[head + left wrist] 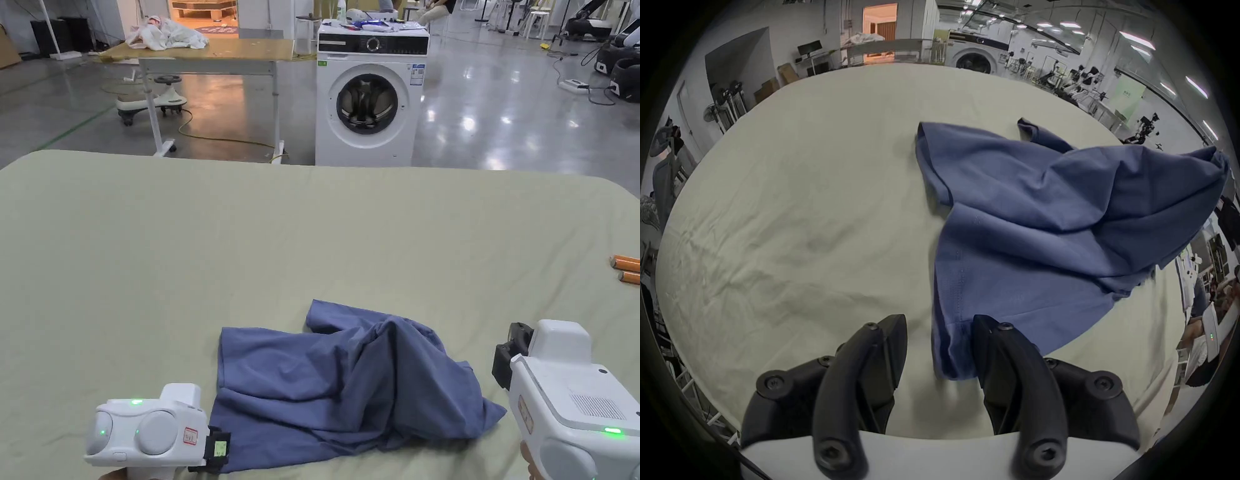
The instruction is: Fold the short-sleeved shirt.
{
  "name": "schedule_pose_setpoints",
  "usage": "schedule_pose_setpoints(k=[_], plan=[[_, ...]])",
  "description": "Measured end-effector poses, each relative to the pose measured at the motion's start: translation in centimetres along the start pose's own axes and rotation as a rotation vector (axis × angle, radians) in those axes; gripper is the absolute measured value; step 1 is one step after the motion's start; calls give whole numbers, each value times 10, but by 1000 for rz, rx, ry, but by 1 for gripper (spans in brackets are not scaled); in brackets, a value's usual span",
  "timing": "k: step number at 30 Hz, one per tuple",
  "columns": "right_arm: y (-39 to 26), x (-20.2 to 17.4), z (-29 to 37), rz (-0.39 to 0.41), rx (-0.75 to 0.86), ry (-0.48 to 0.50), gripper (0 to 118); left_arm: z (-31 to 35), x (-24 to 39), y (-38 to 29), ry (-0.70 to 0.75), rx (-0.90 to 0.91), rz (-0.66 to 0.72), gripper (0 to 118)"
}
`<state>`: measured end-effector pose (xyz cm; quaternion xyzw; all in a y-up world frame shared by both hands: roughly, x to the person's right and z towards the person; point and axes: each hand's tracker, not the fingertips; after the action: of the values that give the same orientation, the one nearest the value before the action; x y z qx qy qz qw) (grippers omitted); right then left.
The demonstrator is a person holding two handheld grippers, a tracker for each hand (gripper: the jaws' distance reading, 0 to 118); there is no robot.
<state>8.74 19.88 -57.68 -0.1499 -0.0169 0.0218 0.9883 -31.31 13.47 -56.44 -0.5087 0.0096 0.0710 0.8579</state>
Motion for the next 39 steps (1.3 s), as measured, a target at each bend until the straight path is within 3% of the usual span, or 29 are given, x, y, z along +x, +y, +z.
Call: schedule_pose_setpoints(k=[2,6,8,11,13,15,22,24,27,32,36,39], plan=[[-4,4,-1,3,-14,-8,1,0,6,-3,42,17,-37,40],[-12,11,-9,0,-62,-12,1,1,22,-4,35,20,-112,8],[-18,15,-16,-3,-112,-7,2,1,28,-4,20,23,-130,1],[-27,23,-29,-13,-213,28,18,7,31,-6,-15,42,-147,0],[-34,28,-41,1,-294,48,38,16,28,-7,-61,60,-111,0],[-42,30,-56,12,-382,76,45,13,18,1,-58,93,-130,0],[-83,22,-100,31,-625,186,43,43,-2,9,-87,179,-80,0],[-83,18,-98,65,-577,161,34,50,-8,10,-81,200,-84,0],[-75,18,-93,63,-564,174,4,57,-15,14,-92,224,-80,0],[-58,27,-78,56,-514,179,3,70,-25,28,-82,311,-87,0],[-25,32,-59,99,-402,142,3,91,-32,45,-58,402,-81,0],[5,42,-48,67,-346,128,3,110,-42,62,-29,467,-97,0]])
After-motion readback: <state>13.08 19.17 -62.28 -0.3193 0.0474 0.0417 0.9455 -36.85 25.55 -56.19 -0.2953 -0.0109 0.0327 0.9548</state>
